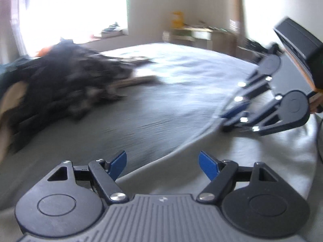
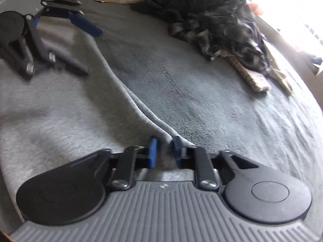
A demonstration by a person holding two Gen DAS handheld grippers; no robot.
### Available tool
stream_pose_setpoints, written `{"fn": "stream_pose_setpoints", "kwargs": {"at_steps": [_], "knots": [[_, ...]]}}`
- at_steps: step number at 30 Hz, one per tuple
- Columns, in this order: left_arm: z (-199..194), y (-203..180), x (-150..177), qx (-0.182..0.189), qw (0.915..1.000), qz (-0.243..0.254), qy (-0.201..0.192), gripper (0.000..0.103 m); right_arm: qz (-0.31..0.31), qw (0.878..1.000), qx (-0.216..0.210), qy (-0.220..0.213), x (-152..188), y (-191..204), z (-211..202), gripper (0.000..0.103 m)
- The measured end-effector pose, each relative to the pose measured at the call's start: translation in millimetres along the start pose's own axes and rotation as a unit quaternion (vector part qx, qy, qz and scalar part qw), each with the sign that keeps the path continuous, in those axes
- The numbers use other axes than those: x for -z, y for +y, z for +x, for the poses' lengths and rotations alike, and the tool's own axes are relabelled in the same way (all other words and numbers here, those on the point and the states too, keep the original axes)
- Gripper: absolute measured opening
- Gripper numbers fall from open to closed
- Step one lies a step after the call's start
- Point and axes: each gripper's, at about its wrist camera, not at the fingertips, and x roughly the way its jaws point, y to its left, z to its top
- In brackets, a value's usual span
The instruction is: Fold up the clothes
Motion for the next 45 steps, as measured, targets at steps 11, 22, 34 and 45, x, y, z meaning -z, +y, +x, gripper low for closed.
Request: {"fn": "stream_pose_setpoints", "kwargs": {"at_steps": [11, 22, 34, 45], "knots": [[78, -14, -24, 0.031, 0.9983, -0.020, 0.045, 0.077, 0.198, 0.975, 0.076, -0.062, 48, -57, -26, 0.014], [80, -9, -14, 0.036, 0.9987, -0.030, 0.022, 0.075, 0.603, 0.787, 0.079, -0.106, 213, -203, -106, 0.047], [74, -25, -14, 0.035, 0.9993, 0.013, 0.005, 0.043, 0.552, 0.826, 0.083, -0.072, 193, -197, -72, 0.006], [61, -42, -15, -0.001, 0.9990, 0.041, -0.018, 0.010, 0.481, 0.843, 0.169, -0.171, 166, -194, -102, 0.002]]}}
